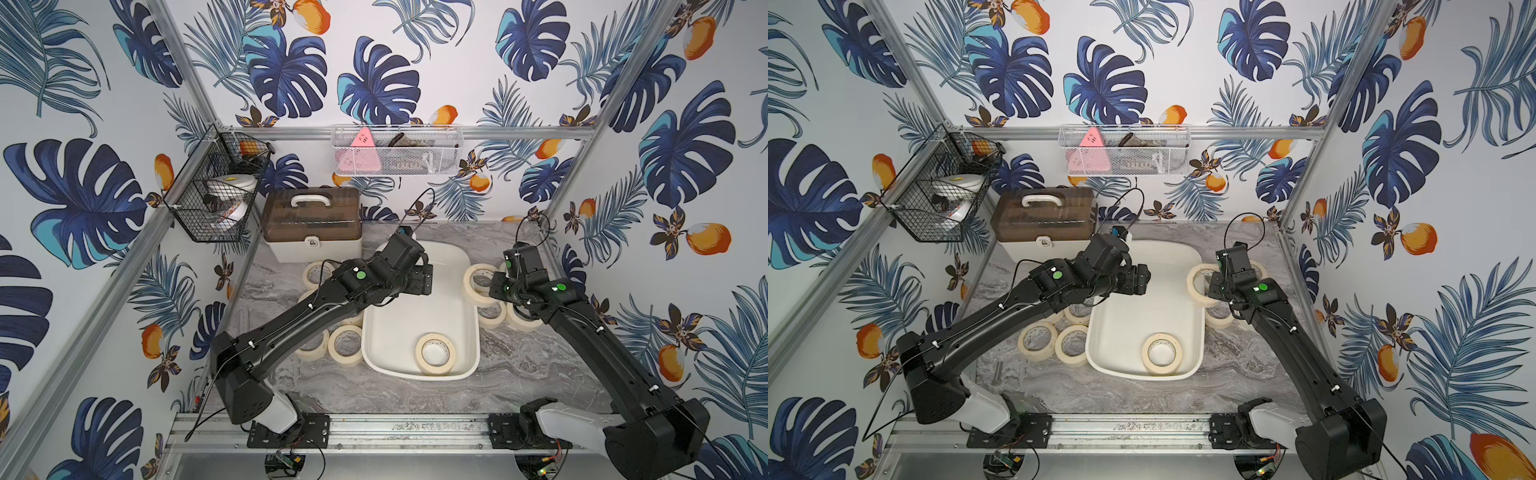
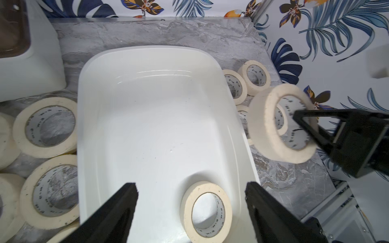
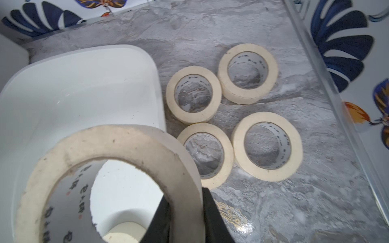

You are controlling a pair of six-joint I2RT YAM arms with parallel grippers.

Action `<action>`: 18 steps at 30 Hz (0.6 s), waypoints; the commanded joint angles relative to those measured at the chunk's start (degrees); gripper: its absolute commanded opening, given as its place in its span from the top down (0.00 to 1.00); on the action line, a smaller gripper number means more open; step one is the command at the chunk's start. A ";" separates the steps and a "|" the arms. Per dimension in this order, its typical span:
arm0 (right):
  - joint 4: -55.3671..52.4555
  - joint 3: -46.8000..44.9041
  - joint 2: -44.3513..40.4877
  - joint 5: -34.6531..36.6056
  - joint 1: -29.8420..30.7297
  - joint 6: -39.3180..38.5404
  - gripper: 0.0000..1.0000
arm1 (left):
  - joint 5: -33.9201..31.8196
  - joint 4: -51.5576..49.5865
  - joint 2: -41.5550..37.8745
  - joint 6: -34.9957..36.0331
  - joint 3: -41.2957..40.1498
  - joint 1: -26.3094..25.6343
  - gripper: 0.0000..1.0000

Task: Take out the art tape in the storage box
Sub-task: Place the art tape at the center of the board.

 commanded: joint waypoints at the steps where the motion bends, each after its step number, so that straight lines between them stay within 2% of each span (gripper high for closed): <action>1: -5.14 2.67 -0.70 4.13 -1.99 3.49 1.00 | -0.95 2.08 -2.66 -0.61 -3.45 1.71 0.10; 6: -10.32 0.34 -3.72 6.51 -3.76 9.91 1.00 | -0.55 3.67 -6.87 -1.61 -9.34 5.14 0.01; 11: -15.28 -4.80 -5.50 9.36 -4.97 18.84 1.00 | 0.33 3.69 -9.40 -1.34 -12.08 7.98 0.01; 18: -17.95 -12.34 -10.38 8.87 -4.97 20.79 1.00 | 1.37 -0.56 -10.18 1.51 -10.87 13.15 0.01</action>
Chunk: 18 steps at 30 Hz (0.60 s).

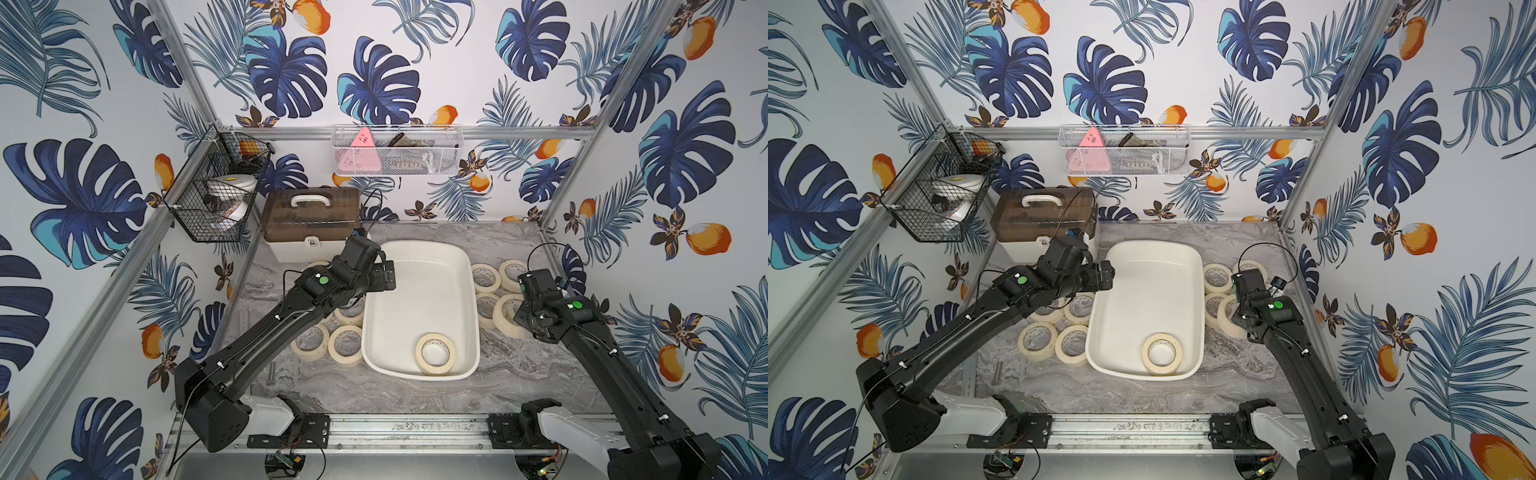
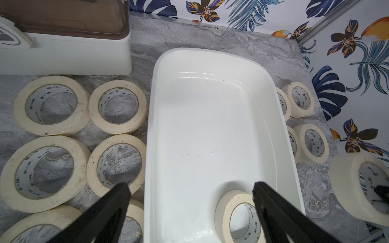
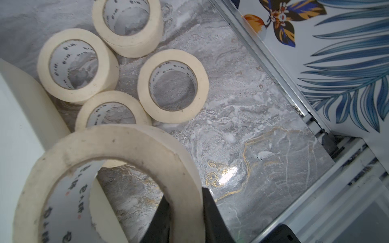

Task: Take out the art tape in the storage box
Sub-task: Place the art tape at the center of the board.

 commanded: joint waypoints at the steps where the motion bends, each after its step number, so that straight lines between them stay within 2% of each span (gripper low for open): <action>1: -2.26 -2.72 -2.23 -0.11 0.05 3.98 1.00 | 0.88 -1.89 -0.52 2.05 0.52 1.79 0.01; 9: 1.99 -9.97 -4.35 -6.90 0.05 9.05 1.00 | 3.47 -2.87 -0.89 2.76 -0.28 5.59 0.01; 18: 9.66 -16.31 -0.68 -10.44 0.57 8.63 1.00 | 4.70 -2.22 -0.07 2.84 -0.82 6.80 0.01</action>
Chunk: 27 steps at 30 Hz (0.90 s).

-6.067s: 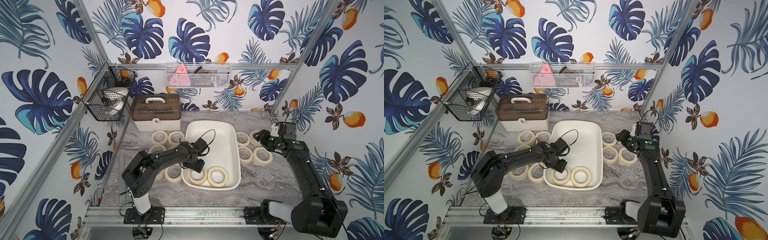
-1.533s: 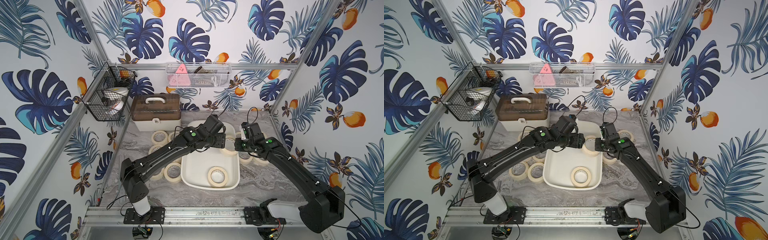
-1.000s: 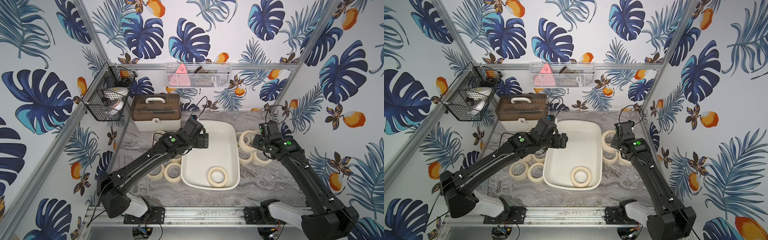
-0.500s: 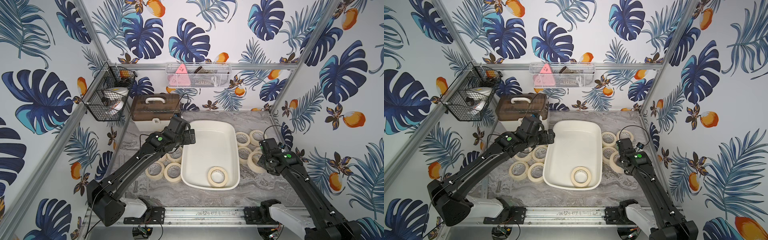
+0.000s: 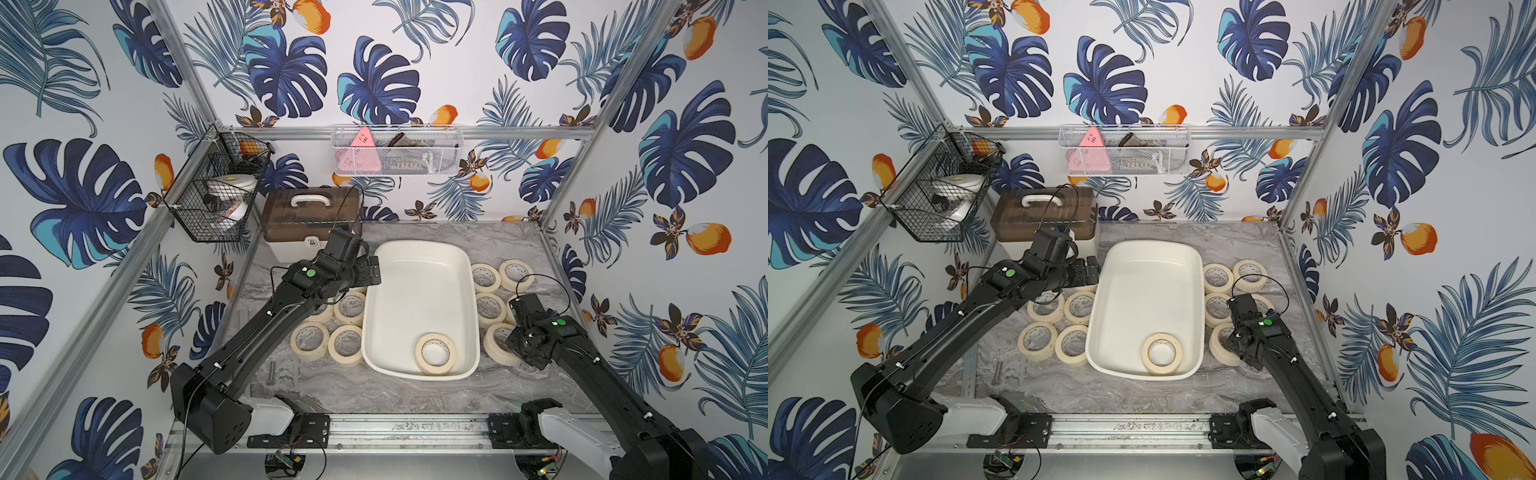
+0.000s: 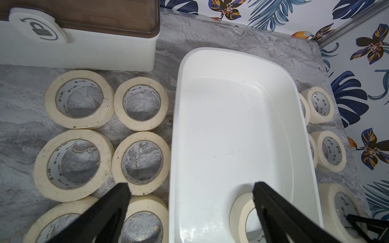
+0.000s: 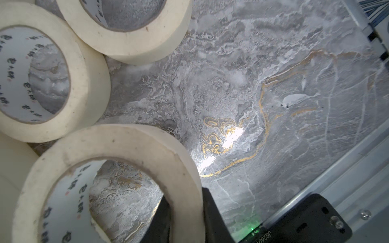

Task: Take out the art tape in the storage box
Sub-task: Place the art tape at the center of the board.

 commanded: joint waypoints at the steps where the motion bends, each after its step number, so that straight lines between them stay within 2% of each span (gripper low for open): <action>1: 4.88 -1.60 0.46 -1.34 0.36 0.65 1.00 | 1.06 0.11 0.51 0.75 -0.54 0.31 0.01; 7: 8.55 -4.12 1.91 -2.14 1.12 0.30 1.00 | 2.15 0.96 1.92 0.33 -1.07 0.49 0.01; 19: 12.50 -5.85 7.85 3.11 2.21 3.37 1.00 | 1.18 -1.28 2.66 1.27 0.03 0.73 0.01; 27: 13.96 -6.59 6.23 1.81 2.21 3.06 0.77 | 1.59 -1.11 2.00 0.95 -0.81 0.81 0.01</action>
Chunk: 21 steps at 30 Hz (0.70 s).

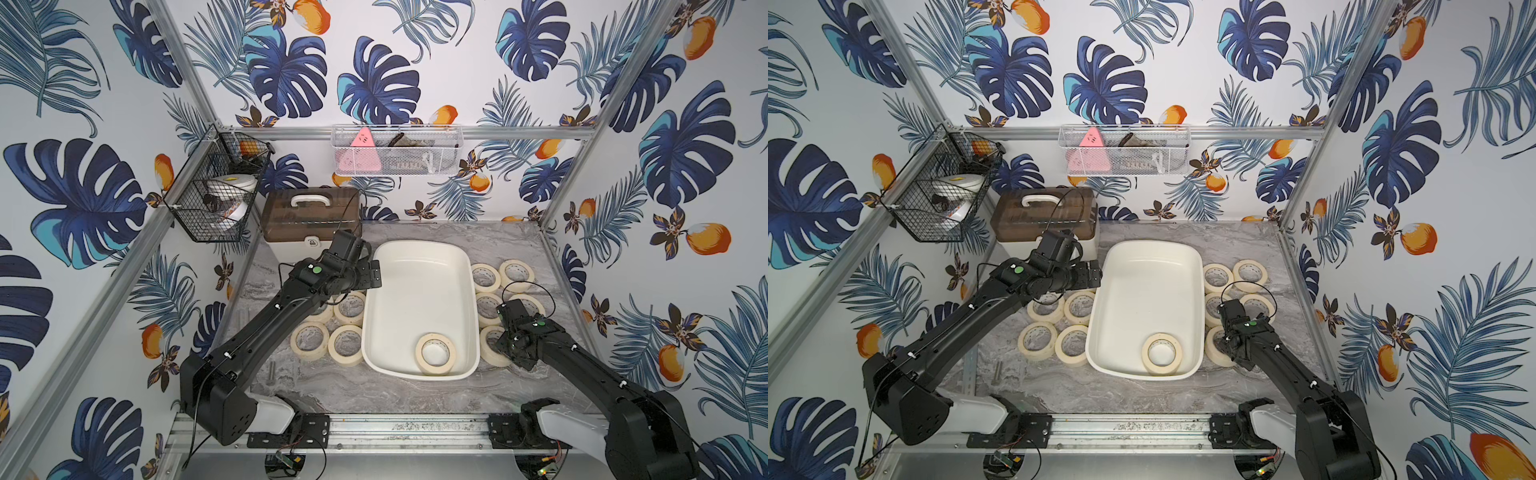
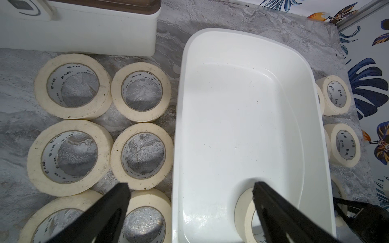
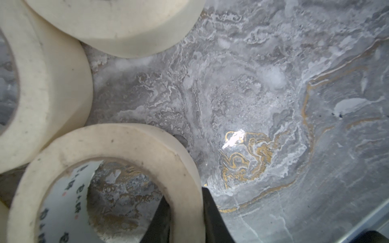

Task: Take out the art tape in the storage box
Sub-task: Place the art tape at the center of the board.

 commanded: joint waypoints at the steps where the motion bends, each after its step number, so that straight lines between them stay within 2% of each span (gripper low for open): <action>1: 1.72 -0.23 -0.94 -0.89 0.04 0.33 0.76 | 0.27 -0.20 -0.30 0.80 -0.26 0.17 0.01; 4: 3.80 -2.17 -3.86 -4.15 0.04 -0.47 0.73 | 1.13 -0.17 -0.13 0.53 -0.52 0.24 0.01; 8: 2.89 -2.60 -7.09 -5.68 0.04 -0.75 0.56 | 2.51 0.30 0.22 0.11 -1.15 0.23 0.01; 10: 1.30 -1.76 -7.59 -5.50 0.00 -1.00 0.53 | 2.77 -0.07 0.56 0.18 -0.97 0.19 0.01; 16: -2.58 3.49 -8.53 -6.25 0.04 -3.98 0.52 | 3.90 0.28 0.78 0.56 -0.45 0.22 0.01; 21: -5.94 11.28 -7.03 -8.94 0.04 -8.80 0.50 | 10.48 2.79 1.99 2.14 -1.42 -0.18 0.02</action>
